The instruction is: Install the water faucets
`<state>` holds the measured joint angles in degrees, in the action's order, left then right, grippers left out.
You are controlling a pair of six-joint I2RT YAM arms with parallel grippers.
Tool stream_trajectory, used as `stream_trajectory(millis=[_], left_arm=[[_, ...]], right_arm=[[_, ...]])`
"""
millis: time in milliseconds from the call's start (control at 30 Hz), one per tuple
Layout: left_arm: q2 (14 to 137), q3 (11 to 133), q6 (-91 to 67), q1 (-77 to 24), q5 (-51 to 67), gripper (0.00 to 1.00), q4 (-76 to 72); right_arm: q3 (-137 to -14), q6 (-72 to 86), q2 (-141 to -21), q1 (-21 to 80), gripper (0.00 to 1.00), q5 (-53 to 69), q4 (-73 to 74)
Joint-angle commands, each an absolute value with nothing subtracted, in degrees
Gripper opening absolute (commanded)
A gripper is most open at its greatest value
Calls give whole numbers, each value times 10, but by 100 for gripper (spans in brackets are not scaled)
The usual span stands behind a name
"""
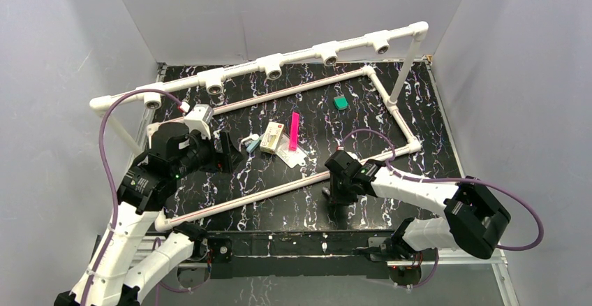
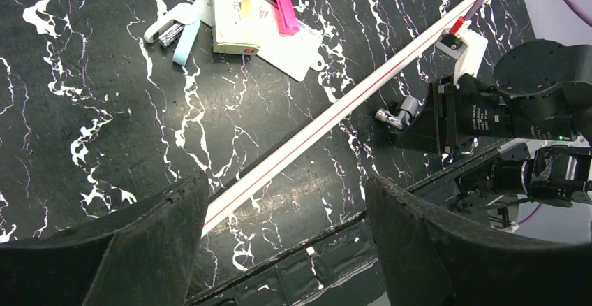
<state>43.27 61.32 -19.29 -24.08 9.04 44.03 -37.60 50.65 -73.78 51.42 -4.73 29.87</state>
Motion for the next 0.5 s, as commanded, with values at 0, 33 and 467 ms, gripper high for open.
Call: stream_trajectory(millis=[0, 33, 467], left_arm=[[426, 607, -184, -240, 92, 80, 453], [426, 607, -184, -240, 92, 80, 453], [431, 614, -194, -240, 115, 80, 454]], right_arm=[[-371, 515, -733, 519, 15, -53, 287], [-370, 515, -730, 520, 9, -53, 287], [-364, 485, -647, 533, 1, -50, 288]])
